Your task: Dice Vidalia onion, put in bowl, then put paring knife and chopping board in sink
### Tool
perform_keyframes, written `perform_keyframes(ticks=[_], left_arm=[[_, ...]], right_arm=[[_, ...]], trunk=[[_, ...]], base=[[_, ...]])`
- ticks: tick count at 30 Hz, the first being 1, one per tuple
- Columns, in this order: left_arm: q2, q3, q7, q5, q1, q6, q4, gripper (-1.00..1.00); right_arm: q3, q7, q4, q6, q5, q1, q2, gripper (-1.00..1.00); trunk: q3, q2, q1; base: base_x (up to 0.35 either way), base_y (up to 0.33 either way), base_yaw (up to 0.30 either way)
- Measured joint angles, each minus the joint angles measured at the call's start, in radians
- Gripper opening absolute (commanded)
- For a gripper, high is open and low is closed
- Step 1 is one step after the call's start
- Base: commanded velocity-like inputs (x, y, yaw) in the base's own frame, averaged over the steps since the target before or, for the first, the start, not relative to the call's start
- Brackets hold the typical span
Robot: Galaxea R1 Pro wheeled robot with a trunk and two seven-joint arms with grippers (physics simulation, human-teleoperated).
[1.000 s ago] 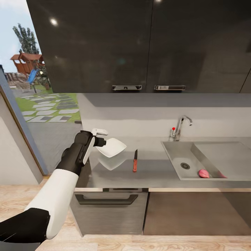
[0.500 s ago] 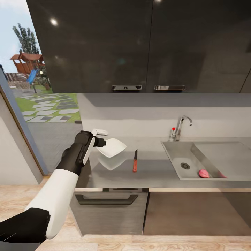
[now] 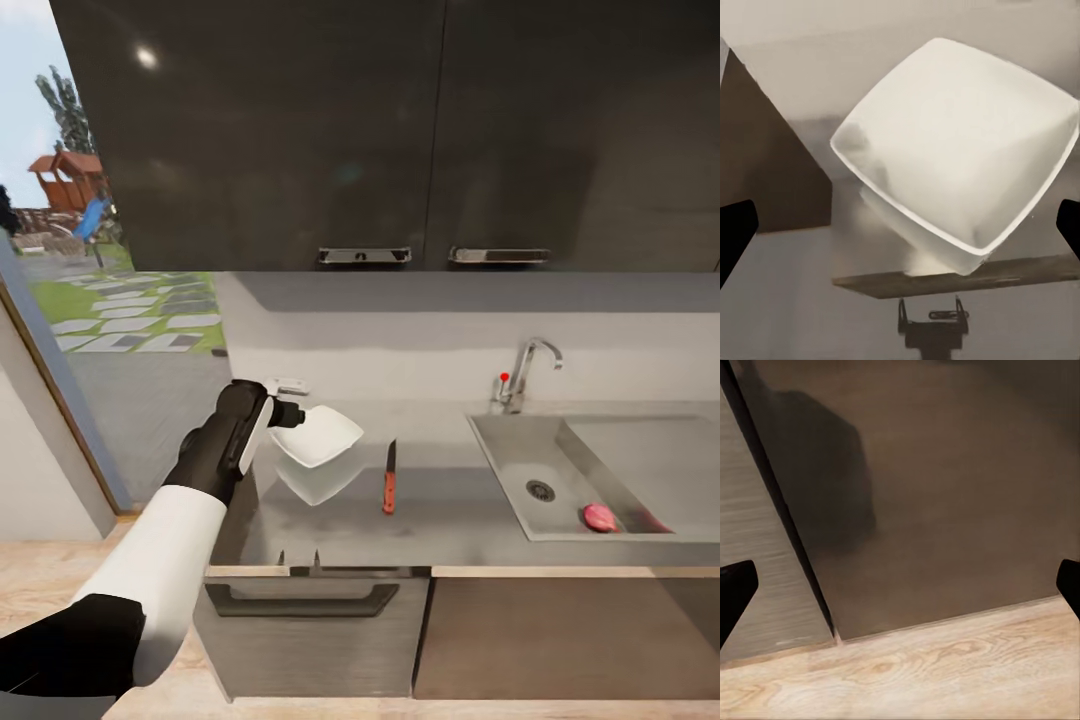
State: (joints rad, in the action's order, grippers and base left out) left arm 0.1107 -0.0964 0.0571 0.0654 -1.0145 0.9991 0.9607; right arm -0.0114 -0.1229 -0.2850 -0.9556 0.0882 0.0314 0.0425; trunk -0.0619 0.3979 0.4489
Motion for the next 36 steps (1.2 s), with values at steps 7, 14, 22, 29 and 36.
perform_keyframes(ticks=[7, 14, 22, 29, 36], left_arm=[[0.0, 0.029, -0.001, 0.0, 0.0, 0.0, -0.006, 1.0], [-0.002, 0.034, -0.001, 0.0, 0.0, 0.0, -0.009, 1.0], [-0.003, 0.037, -0.001, 0.0, 0.0, 0.0, -0.009, 1.0], [-0.003, 0.041, -0.001, 0.0, 0.0, 0.0, -0.008, 1.0], [-0.003, 0.041, -0.001, 0.0, 0.0, 0.0, -0.008, 1.0]], right_arm=[[0.001, 0.001, 0.004, -0.003, 0.0, 0.0, 0.0, 1.0], [0.0, -0.02, -0.005, -0.011, -0.003, 0.0, 0.011, 1.0], [-0.001, -0.247, 0.0, -0.087, -0.003, 0.0, 0.042, 1.0], [-0.002, -0.294, 0.003, -0.087, -0.003, 0.0, 0.059, 1.0], [-0.001, -0.293, 0.005, -0.087, -0.003, 0.0, 0.056, 1.0]], trunk=[[0.0, 0.0, 0.0], [0.0, 0.0, 0.0], [0.003, 0.0, 0.0], [0.004, 0.0, 0.0], [0.004, 0.0, 0.0]], base=[[0.071, 0.0, 0.0], [0.005, 0.0, 0.0], [0.0, 0.0, -0.019], [0.0, 0.0, -0.001], [0.0, 0.0, 0.0]])
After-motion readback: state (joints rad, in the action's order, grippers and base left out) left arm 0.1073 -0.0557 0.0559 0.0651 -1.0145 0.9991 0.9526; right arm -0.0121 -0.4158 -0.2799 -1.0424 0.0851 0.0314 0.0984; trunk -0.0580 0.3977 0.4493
